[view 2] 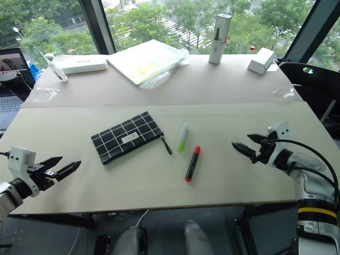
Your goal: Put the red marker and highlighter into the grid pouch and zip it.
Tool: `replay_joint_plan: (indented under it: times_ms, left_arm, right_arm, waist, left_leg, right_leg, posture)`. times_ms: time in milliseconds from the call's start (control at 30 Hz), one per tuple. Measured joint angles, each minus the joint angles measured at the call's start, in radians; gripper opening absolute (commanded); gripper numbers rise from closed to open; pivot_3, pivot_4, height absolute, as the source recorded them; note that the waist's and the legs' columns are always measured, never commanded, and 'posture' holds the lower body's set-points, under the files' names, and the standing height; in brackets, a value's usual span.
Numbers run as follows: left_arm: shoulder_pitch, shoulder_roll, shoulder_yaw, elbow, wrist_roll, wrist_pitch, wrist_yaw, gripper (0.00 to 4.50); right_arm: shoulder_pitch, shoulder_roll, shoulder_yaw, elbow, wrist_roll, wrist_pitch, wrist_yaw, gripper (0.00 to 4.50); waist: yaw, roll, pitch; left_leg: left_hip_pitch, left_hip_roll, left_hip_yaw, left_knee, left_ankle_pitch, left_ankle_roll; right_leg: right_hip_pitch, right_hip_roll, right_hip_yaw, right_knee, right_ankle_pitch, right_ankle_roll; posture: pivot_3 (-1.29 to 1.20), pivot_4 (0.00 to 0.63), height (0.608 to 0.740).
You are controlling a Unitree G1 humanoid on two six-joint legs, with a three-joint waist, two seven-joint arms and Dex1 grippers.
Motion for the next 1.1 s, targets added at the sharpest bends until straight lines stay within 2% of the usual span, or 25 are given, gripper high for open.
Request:
replay_joint_plan:
  times_ms: [67,267,367,467,500,600,733,833,1000,1067,1100]
  left_arm:
    - [0.000,0.000,0.000,0.001,0.000,-0.001,-0.003,4.50]
    - [0.013,0.045,-0.052,0.170,0.058,-0.195,-0.228,4.50]
    - [0.008,0.064,-0.085,0.250,0.131,-0.362,-0.292,4.50]
    - [0.001,0.077,-0.106,0.323,0.208,-0.525,-0.317,4.50]
    - [-0.011,0.088,-0.122,0.382,0.260,-0.642,-0.321,4.50]
    - [-0.059,0.108,-0.135,0.473,0.334,-0.831,-0.320,4.50]
    - [-0.083,0.110,-0.143,0.545,0.331,-0.941,-0.376,4.50]
    - [-0.104,0.119,-0.157,0.629,0.327,-1.040,-0.426,4.50]
    - [-0.156,0.155,-0.197,0.741,0.350,-1.184,-0.467,4.50]
    - [-0.181,0.156,-0.208,0.774,0.355,-1.228,-0.469,4.50]
    - [-0.217,0.164,-0.230,0.816,0.377,-1.284,-0.464,4.50]
  right_arm:
    - [0.000,0.000,0.000,0.000,0.000,0.000,0.000,4.49]
    - [0.015,0.019,0.003,-0.003,0.000,0.000,-0.010,4.49]
    - [0.004,0.027,0.002,0.000,0.000,0.000,-0.023,3.72]
    - [-0.013,0.037,-0.001,0.003,0.003,0.001,-0.035,2.76]
    - [-0.031,0.048,-0.001,0.002,0.015,0.008,-0.037,2.39]
    - [-0.074,0.071,0.004,-0.022,0.040,0.027,-0.035,1.41]
    - [-0.125,0.113,0.048,-0.043,0.040,0.033,-0.019,0.01]
    - [-0.191,0.172,0.096,-0.043,0.038,0.035,-0.012,0.01]
    - [-0.389,0.258,0.166,-0.018,0.005,0.012,-0.040,0.01]
    - [-0.438,0.286,0.192,0.022,-0.029,-0.016,-0.053,0.01]
    - [-0.487,0.321,0.249,0.091,-0.104,-0.049,-0.085,0.01]
  waist:
    - [0.000,0.000,0.000]
    - [0.000,0.000,0.000]
    - [0.000,0.000,0.000]
    - [0.000,0.000,0.000]
    - [0.000,0.000,0.000]
    - [0.001,0.000,0.000]
    - [-0.002,0.000,0.000]
    - [-0.002,0.001,0.000]
    - [-0.002,0.002,-0.001]
    - [0.000,0.002,-0.001]
    - [0.000,0.002,-0.001]
  left_leg:
    - [0.000,0.000,0.000,0.000,0.000,0.000]
    - [-0.001,0.000,-0.002,0.000,0.000,0.000]
    - [-0.001,0.000,-0.002,0.000,0.000,0.000]
    - [-0.001,0.000,-0.002,0.000,0.000,0.000]
    - [-0.001,0.000,-0.002,0.000,0.000,0.000]
    - [-0.001,0.000,-0.002,0.000,0.000,0.000]
    - [-0.002,0.000,-0.002,0.000,0.000,0.000]
    - [-0.002,0.000,-0.002,0.000,0.000,0.000]
    - [0.001,0.000,-0.002,0.000,0.000,0.000]
    - [0.001,0.000,-0.003,0.000,0.000,0.000]
    - [0.002,0.000,-0.003,0.000,0.000,0.000]
  right_leg:
    - [0.000,0.000,0.000,0.000,0.000,0.000]
    - [0.000,0.000,-0.002,0.000,-0.001,-0.001]
    - [0.000,0.000,-0.002,0.000,-0.001,-0.001]
    - [0.000,0.000,-0.002,0.000,-0.001,-0.001]
    - [-0.001,0.000,-0.002,0.000,-0.001,-0.002]
    - [-0.001,0.000,-0.003,0.000,0.000,-0.002]
    - [-0.002,0.000,-0.003,0.001,0.000,-0.002]
    - [-0.003,0.000,-0.003,0.003,-0.001,-0.002]
    - [-0.003,0.000,-0.005,0.012,-0.004,-0.005]
    - [-0.003,0.000,-0.006,0.014,-0.005,-0.005]
    - [-0.003,0.000,-0.006,0.015,-0.005,-0.005]
  posture:
    - [0.00,0.150,0.738]
    - [0.00,0.150,0.738]
    - [0.00,0.150,0.738]
    - [0.00,0.150,0.738]
    - [0.00,0.150,0.738]
    - [0.00,0.150,0.738]
    - [0.00,0.150,0.738]
    - [0.00,0.150,0.738]
    - [0.00,0.150,0.738]
    - [0.00,0.150,0.738]
    - [0.00,0.150,0.738]
